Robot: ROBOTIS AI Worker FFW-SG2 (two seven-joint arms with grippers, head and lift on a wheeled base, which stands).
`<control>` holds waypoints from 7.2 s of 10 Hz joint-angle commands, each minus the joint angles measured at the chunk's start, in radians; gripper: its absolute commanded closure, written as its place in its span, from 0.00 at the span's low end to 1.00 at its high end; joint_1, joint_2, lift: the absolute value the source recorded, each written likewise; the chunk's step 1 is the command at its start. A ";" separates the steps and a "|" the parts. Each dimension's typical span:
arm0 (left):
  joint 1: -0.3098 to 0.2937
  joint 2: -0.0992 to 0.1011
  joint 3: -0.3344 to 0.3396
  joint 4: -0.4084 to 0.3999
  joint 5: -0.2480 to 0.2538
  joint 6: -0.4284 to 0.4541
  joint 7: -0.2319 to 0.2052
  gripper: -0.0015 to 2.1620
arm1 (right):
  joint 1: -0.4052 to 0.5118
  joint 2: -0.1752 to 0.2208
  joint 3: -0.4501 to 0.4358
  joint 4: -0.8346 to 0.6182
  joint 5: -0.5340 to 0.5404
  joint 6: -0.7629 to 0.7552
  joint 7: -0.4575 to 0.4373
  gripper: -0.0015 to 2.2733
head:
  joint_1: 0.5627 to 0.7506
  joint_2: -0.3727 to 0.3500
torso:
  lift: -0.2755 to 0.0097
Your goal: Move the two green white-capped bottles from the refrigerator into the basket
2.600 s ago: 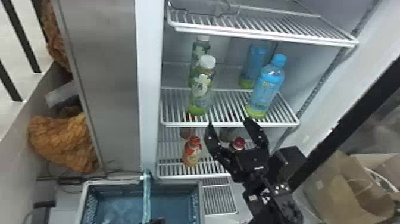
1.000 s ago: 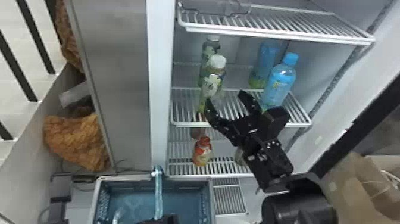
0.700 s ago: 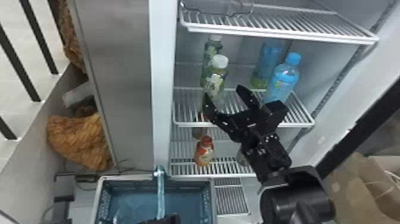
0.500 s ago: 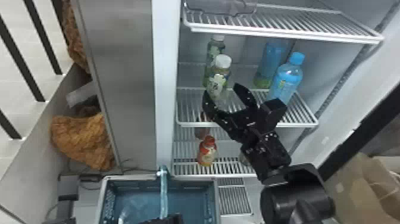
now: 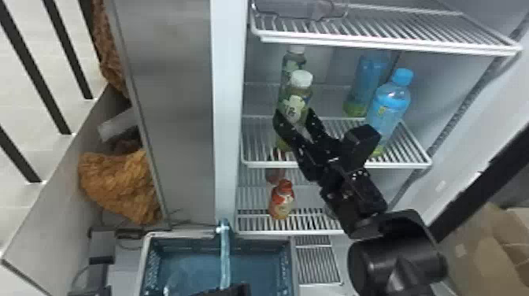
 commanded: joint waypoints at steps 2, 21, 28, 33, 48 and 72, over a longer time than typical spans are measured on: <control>0.003 -0.001 0.003 0.000 0.003 0.000 0.000 0.56 | 0.019 0.000 -0.006 -0.037 -0.008 -0.003 0.000 0.40 | 0.70 0.33 | 0.95; 0.020 -0.005 0.017 0.000 0.001 0.000 0.000 0.56 | 0.637 -0.031 -0.131 -0.881 -0.122 0.466 0.061 0.40 | 0.70 0.29 | 0.95; 0.010 0.002 0.013 0.000 -0.005 0.007 0.000 0.56 | 0.767 -0.028 -0.183 -1.104 -0.120 0.891 0.095 0.40 | 0.70 0.28 | 0.95; 0.006 0.003 0.009 0.000 -0.009 0.010 0.000 0.56 | 0.755 -0.029 -0.181 -1.141 -0.106 1.180 0.117 0.40 | 0.70 0.27 | 0.95; 0.008 0.002 0.011 0.000 -0.009 0.012 0.001 0.56 | 0.502 -0.055 -0.046 -0.763 -0.224 1.195 0.157 0.10 | 0.70 0.45 | 0.95; 0.008 0.002 0.013 0.010 -0.013 0.007 0.006 0.56 | 0.159 -0.006 -0.125 -0.314 0.024 0.267 0.028 0.02 | 0.70 0.23 | 0.95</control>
